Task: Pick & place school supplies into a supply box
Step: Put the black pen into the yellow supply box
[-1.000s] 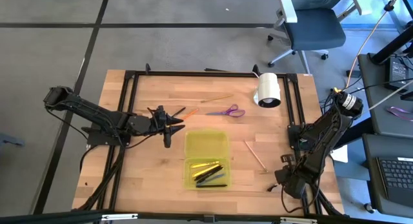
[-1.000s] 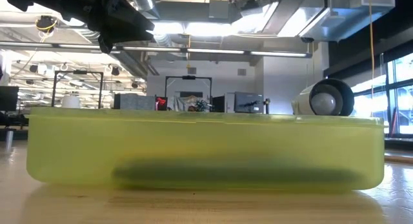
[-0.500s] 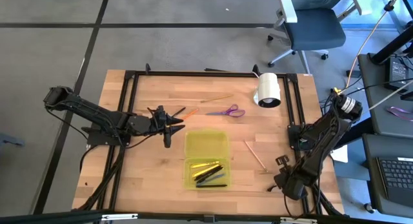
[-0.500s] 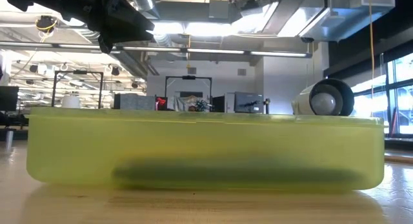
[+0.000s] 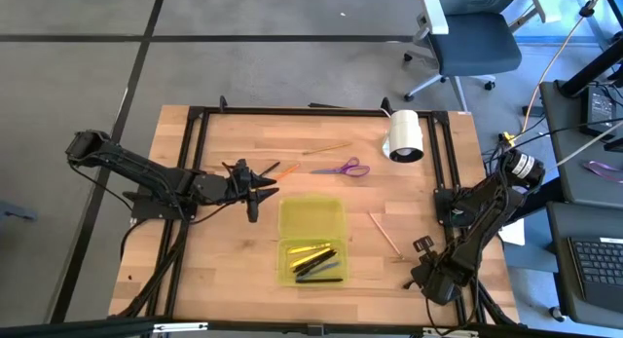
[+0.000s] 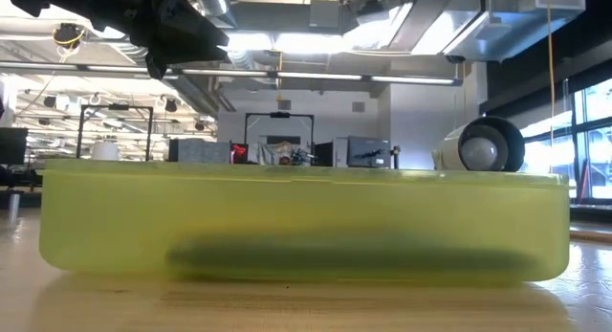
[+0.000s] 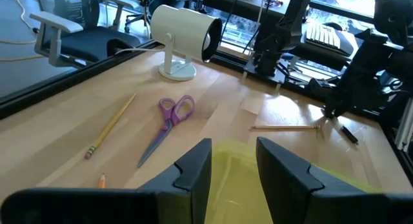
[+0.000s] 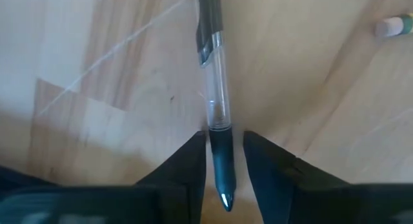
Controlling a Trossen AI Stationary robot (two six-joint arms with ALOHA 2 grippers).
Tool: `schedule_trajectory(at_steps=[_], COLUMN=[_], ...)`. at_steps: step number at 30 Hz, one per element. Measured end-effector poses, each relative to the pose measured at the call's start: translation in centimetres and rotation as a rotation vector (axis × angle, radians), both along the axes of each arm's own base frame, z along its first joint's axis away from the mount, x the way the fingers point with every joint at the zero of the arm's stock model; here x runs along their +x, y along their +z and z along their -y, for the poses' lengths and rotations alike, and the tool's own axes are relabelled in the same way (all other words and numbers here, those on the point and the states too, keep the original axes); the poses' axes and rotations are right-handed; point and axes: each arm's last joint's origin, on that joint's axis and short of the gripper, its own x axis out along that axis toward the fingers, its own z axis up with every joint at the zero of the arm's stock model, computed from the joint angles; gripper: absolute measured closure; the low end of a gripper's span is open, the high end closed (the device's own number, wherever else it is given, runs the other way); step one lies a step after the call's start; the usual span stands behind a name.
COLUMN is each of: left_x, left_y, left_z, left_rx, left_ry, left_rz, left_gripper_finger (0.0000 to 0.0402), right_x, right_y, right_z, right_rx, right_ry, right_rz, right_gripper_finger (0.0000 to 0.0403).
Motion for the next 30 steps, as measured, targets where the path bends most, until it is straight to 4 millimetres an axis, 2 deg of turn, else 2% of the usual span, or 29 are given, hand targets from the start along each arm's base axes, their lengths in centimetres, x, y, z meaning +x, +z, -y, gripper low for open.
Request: schedule_trajectory(at_steps=[9,20,27,30], left_x=[0.0,0.0,0.0,0.0], left_y=[0.0,0.0,0.0,-0.1], left_z=[0.0,0.0,0.0,0.0], left_rx=[0.002,0.005,0.004,0.006], left_ry=[0.007,0.015,0.015,0.015], left_rz=[0.000,0.001,-0.002,-0.006], left_gripper_finger=[0.0286,0.0286,0.0286,0.0286], right_x=[0.0,0.4,0.9,1.8], right_y=[0.0,1.2,3.3,4.3], right_z=[0.1,-0.6,-1.0,-0.9], right_rx=[-0.012,0.004,0.083,0.091], right_ry=[0.002,-0.053,-0.079,-0.123], right_rz=[-0.002,0.030,0.078,0.152], right_gripper_finger=[0.0366,0.0361,0.0366,0.0362])
